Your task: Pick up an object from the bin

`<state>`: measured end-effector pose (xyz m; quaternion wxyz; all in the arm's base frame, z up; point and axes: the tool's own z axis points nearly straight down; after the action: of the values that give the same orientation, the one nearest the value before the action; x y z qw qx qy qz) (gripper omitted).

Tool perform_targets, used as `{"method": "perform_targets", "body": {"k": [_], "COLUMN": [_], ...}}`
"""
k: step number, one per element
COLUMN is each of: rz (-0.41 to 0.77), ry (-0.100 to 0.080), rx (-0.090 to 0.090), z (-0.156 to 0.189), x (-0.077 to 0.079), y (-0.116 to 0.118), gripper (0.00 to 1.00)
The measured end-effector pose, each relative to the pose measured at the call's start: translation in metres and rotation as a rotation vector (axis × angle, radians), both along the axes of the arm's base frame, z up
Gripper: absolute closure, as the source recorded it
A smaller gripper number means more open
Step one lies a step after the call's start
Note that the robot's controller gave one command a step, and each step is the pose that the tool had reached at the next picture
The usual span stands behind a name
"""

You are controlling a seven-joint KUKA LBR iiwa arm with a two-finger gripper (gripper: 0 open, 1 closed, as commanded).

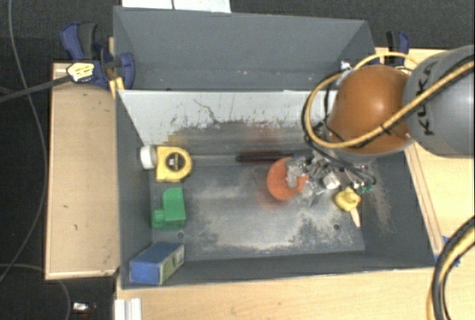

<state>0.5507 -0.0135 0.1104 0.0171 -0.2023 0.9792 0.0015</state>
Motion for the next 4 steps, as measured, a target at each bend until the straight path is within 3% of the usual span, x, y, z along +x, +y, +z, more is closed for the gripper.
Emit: {"method": "perform_targets", "body": {"k": [1,2,3,4], "rz": [-0.001,0.02,0.134,0.125], "ry": [0.0,0.005,-0.007,0.005], "rx": [0.0,-0.001,-0.005,-0.003], "z": [0.0,0.057,0.017,0.047], "x": [0.0,0.003,0.024,0.017], "y": [0.0,0.016,0.017,0.017], "gripper": [1.0,1.0,1.0,1.0]}}
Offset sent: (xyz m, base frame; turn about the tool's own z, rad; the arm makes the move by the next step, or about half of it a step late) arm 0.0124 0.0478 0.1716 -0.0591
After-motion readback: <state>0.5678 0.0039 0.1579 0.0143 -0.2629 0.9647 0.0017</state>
